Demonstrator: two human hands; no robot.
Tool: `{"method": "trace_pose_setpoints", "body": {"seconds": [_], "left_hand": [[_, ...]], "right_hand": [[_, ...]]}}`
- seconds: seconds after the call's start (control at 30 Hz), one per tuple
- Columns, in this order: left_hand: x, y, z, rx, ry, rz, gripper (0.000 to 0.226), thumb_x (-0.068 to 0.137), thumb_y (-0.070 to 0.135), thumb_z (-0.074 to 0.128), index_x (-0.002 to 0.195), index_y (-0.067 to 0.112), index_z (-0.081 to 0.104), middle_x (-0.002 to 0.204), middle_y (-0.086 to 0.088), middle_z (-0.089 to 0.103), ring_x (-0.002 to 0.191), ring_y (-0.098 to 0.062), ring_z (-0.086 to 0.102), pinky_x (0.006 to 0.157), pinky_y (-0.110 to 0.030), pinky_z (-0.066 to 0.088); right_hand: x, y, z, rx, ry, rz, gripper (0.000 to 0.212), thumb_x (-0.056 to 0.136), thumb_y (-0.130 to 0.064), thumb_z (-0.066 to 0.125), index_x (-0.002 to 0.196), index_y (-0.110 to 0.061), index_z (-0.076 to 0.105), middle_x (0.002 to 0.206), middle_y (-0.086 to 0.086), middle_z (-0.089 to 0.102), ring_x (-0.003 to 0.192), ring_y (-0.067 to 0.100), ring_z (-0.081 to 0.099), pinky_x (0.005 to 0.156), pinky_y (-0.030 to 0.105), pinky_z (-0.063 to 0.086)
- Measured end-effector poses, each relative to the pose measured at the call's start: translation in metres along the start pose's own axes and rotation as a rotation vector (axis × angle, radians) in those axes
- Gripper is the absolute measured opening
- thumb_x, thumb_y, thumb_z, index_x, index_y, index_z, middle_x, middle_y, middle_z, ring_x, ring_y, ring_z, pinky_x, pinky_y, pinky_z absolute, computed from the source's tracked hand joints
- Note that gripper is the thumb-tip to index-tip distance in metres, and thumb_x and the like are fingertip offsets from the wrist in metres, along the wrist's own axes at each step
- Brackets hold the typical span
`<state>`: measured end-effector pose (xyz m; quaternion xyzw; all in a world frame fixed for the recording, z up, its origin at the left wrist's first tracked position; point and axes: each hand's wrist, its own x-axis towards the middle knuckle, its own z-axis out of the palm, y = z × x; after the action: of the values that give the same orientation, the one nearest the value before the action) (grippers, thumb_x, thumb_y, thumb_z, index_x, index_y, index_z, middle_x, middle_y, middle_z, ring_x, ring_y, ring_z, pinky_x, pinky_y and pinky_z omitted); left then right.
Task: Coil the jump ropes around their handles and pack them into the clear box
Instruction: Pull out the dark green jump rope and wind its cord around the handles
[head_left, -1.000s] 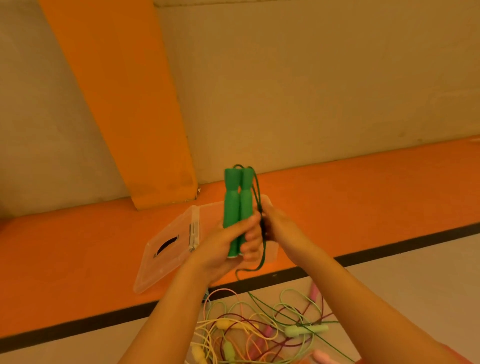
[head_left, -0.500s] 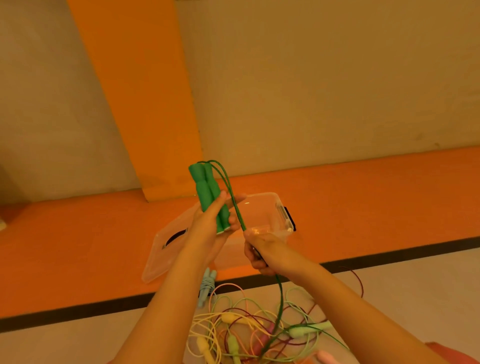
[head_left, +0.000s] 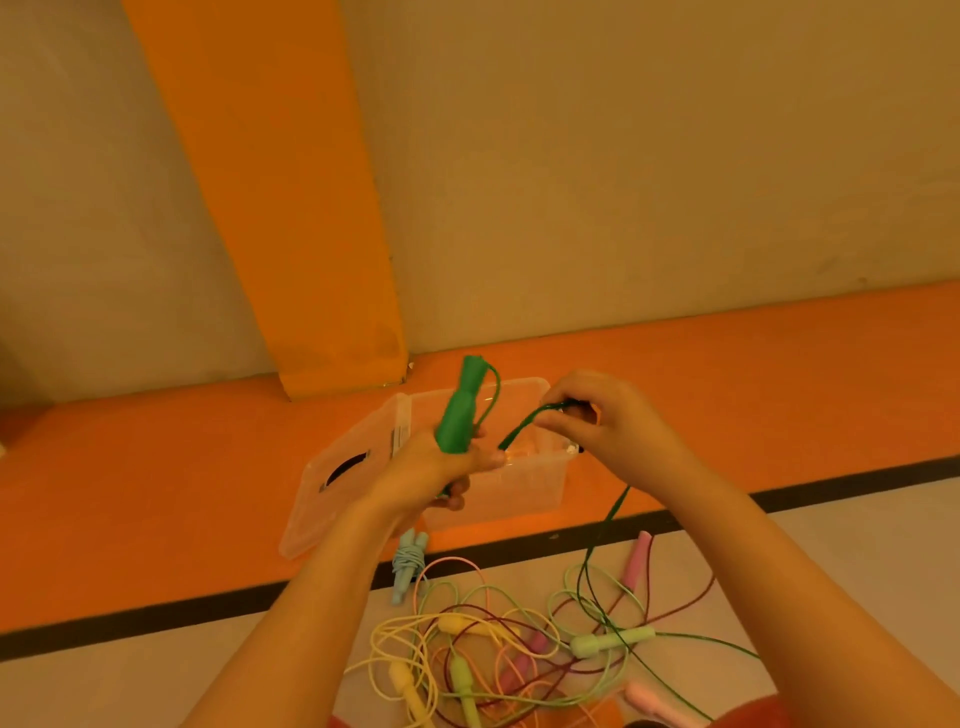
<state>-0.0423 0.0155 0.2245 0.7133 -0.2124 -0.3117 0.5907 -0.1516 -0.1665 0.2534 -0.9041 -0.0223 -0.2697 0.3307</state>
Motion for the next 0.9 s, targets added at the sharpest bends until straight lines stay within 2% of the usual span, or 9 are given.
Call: {"method": "trace_pose_setpoints", "body": {"seconds": [0.1,0.2,0.27,0.37,0.43,0.53,0.7,0.83,0.9], "left_hand": [[-0.006,-0.004,0.019,0.169,-0.164,-0.017,0.036,0.08,0.014,0.075,0.11,0.012,0.055,0.066,0.001,0.045,0.048,-0.009,0.037,0.045,-0.022,0.034],[-0.012,-0.005,0.031,0.213,-0.301,-0.049,0.02,0.088,0.014,0.067,0.106,0.012,0.057,0.055,0.007,0.042,0.046,-0.008,0.035,0.044,-0.022,0.032],[-0.015,-0.003,0.029,0.194,-0.451,-0.109,0.022,0.091,0.01,0.063,0.112,0.005,0.057,0.056,0.007,0.044,0.047,-0.008,0.034,0.045,-0.023,0.03],[-0.018,0.001,0.018,0.173,-0.656,-0.191,0.042,0.086,0.007,0.064,0.124,-0.005,0.05,0.062,-0.002,0.037,0.047,-0.008,0.033,0.043,-0.021,0.029],[-0.021,0.004,0.014,0.148,-0.766,-0.192,0.039,0.081,0.008,0.064,0.119,0.002,0.057,0.063,-0.003,0.035,0.045,-0.007,0.033,0.043,-0.02,0.029],[-0.024,0.007,0.008,-0.01,-0.858,-0.126,0.031,0.078,0.009,0.065,0.109,0.013,0.064,0.074,-0.007,0.033,0.047,-0.005,0.035,0.045,-0.019,0.03],[-0.021,0.009,0.0,-0.362,-0.859,-0.014,0.043,0.08,0.013,0.069,0.117,0.007,0.049,0.075,0.003,0.043,0.049,-0.003,0.035,0.047,-0.018,0.029],[-0.019,0.014,0.008,-0.581,-0.534,0.108,0.049,0.072,0.01,0.075,0.112,0.006,0.048,0.071,0.0,0.042,0.045,-0.004,0.034,0.044,-0.019,0.03],[-0.018,0.017,0.014,-0.585,-0.388,0.147,0.032,0.08,0.007,0.064,0.108,0.006,0.047,0.074,-0.002,0.05,0.044,-0.006,0.035,0.042,-0.019,0.032]], "right_hand": [[0.005,-0.006,0.004,-0.04,0.02,-0.134,0.016,0.078,-0.032,0.067,0.081,-0.016,0.069,0.067,-0.005,0.047,0.063,0.003,0.041,0.062,0.019,0.033],[0.008,0.0,0.006,-0.058,0.005,-0.132,0.02,0.075,-0.035,0.07,0.079,-0.015,0.069,0.067,-0.009,0.044,0.068,0.002,0.041,0.066,0.017,0.032],[0.007,0.001,0.002,0.013,-0.033,-0.053,0.013,0.073,-0.03,0.076,0.075,-0.021,0.067,0.069,-0.006,0.05,0.069,0.003,0.044,0.066,0.015,0.034],[0.003,-0.001,-0.009,0.264,-0.208,0.149,0.011,0.076,-0.018,0.075,0.069,-0.023,0.068,0.079,0.002,0.06,0.07,0.002,0.052,0.066,0.013,0.039],[0.0,0.002,-0.014,0.456,-0.329,0.264,0.013,0.08,-0.014,0.069,0.069,-0.019,0.071,0.076,0.003,0.063,0.069,0.006,0.055,0.064,0.016,0.042],[-0.003,0.013,-0.02,0.617,-0.314,0.353,0.02,0.085,-0.012,0.062,0.069,-0.019,0.073,0.068,0.0,0.062,0.063,0.012,0.05,0.06,0.024,0.037],[-0.005,0.012,-0.01,0.669,-0.251,0.346,0.019,0.088,-0.002,0.057,0.084,-0.016,0.071,0.058,-0.003,0.055,0.053,0.008,0.043,0.049,0.016,0.033],[-0.004,0.004,0.006,0.511,-0.214,0.338,0.013,0.091,-0.009,0.058,0.092,-0.016,0.069,0.054,0.001,0.048,0.047,0.008,0.036,0.046,0.016,0.029],[-0.003,0.0,0.008,0.384,-0.177,0.315,0.01,0.09,-0.012,0.06,0.093,-0.018,0.068,0.055,0.002,0.048,0.048,0.006,0.039,0.05,0.018,0.033]]}}
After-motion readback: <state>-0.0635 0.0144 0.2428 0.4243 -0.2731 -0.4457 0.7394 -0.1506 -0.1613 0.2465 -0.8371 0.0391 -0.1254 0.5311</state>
